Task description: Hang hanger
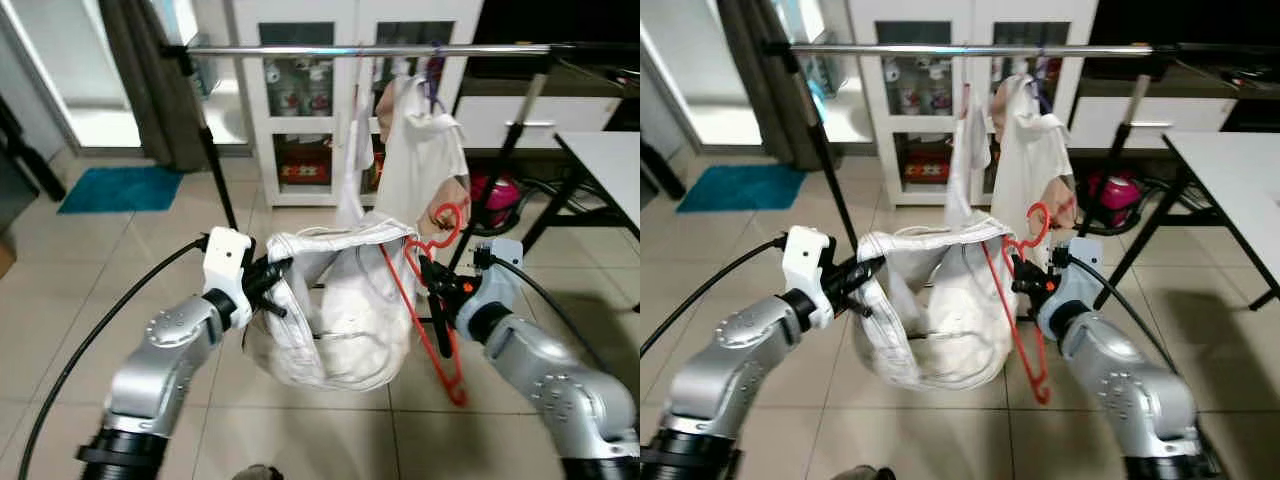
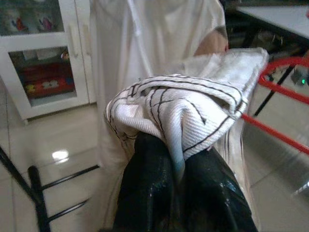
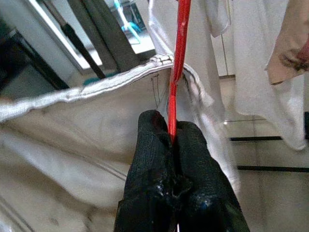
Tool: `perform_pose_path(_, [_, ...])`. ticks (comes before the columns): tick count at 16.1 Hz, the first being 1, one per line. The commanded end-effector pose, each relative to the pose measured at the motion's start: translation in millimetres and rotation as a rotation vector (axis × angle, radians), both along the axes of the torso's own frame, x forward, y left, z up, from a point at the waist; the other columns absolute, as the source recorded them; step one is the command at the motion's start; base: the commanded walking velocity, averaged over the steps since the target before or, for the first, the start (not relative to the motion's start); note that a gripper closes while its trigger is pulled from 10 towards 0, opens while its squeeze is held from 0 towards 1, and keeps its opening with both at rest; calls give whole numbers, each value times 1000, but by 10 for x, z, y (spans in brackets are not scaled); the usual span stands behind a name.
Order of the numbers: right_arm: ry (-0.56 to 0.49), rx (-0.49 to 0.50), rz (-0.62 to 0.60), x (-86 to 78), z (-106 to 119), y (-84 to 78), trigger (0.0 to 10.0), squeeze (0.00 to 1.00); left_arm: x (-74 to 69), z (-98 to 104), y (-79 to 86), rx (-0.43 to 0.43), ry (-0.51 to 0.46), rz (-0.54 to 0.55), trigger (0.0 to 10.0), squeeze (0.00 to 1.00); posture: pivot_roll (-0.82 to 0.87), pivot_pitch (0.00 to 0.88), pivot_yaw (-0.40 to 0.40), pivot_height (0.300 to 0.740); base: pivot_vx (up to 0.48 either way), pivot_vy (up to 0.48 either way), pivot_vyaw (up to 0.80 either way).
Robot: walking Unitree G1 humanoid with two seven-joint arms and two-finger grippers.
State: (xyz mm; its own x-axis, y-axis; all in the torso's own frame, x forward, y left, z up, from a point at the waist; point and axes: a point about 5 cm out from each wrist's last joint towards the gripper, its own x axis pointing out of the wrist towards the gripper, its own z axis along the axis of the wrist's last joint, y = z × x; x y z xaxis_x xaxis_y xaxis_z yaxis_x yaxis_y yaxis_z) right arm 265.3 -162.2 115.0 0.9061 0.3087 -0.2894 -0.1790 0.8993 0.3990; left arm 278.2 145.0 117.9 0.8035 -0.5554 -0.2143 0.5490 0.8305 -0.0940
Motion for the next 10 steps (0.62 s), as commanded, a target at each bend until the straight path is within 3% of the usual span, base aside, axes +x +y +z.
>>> perform_pose_path(1, [-63, 43, -94, 98, 100, -66, 10000, 0, 29, 155, -58, 9, -41, -86, 0, 0, -56, 0, 29, 740, 0, 0, 0])
perform_pose_path(4, [-116, 119, -231, 144, 162, -133, 10000, 0, 5, 268, -173, 23, -50, -241, 0, 0, -44, 0, 39, 740, 0, 0, 0])
perform_pose_path(6, [-168, 155, -263, 137, 265, -145, 10000, 0, 126, 352, -175, 8, -68, -194, 0, 0, -39, 0, 40, 740, 0, 0, 0])
perform_pose_path(7, [-205, 202, -324, 155, 319, -176, 10000, 0, 183, 429, -200, -38, -67, -185, 0, 0, -33, 0, 41, 740, 0, 0, 0])
perform_pose_path(10, [-247, 314, -470, 288, 368, -183, 10000, 0, 161, 556, -345, -91, -56, -309, 0, 0, -22, 0, 37, 740, 0, 0, 0])
